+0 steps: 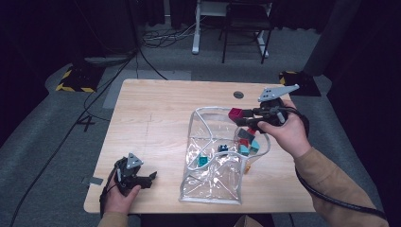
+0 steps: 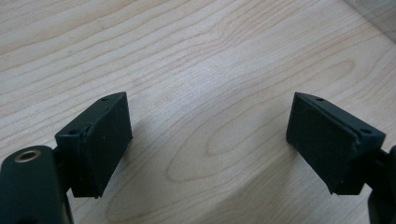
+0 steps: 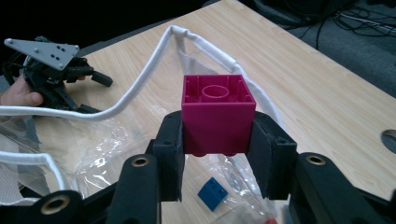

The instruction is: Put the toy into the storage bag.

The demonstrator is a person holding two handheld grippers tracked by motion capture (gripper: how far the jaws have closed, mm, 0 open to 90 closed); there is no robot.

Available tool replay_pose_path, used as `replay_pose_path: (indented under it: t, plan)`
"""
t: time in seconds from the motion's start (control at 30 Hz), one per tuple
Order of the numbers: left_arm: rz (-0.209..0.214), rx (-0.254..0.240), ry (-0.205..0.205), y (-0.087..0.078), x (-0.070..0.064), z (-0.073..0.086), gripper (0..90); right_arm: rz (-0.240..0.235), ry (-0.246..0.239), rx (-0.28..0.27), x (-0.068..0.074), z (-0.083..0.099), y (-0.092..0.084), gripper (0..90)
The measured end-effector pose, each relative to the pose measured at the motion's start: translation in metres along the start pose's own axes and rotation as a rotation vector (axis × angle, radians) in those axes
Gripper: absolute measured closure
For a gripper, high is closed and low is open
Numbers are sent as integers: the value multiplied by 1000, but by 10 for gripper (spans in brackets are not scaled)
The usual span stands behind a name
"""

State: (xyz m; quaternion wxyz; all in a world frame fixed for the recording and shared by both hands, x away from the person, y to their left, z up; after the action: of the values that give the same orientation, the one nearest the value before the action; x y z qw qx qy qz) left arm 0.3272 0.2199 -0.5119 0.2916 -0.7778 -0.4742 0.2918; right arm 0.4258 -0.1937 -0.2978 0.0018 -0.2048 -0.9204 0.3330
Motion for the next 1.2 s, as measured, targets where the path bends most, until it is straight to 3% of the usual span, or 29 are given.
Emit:
replay_pose_path:
  t: [0.3,0.6,0.67,1.2]
  plan:
    - [0,0,-2,1,0,-2,141,-59,0,48,5,-5,32,592]
    - [-1,-1,-1,2,0,-2,140,-101,8,130,4,-4,63,592]
    - [-1,0,-1,2,0,-2,140,-122,9,172,5,-1,72,591]
    - [-1,-1,-1,2,0,-2,140,-158,-11,280,12,11,96,589]
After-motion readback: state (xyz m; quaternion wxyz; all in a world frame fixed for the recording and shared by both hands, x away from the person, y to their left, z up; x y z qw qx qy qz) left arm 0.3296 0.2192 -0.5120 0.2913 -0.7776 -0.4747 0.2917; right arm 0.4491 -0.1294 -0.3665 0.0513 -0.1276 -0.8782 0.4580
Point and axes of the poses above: each handheld gripper's, and its own axes: y roughly forward along the jaws, z roughly out of its underside, x roughly to its left, the point moved 1 cm from there along y, roughly forward along the jaws, and after that the axes turned 13 degrees about -y, right-handed, at the moved point
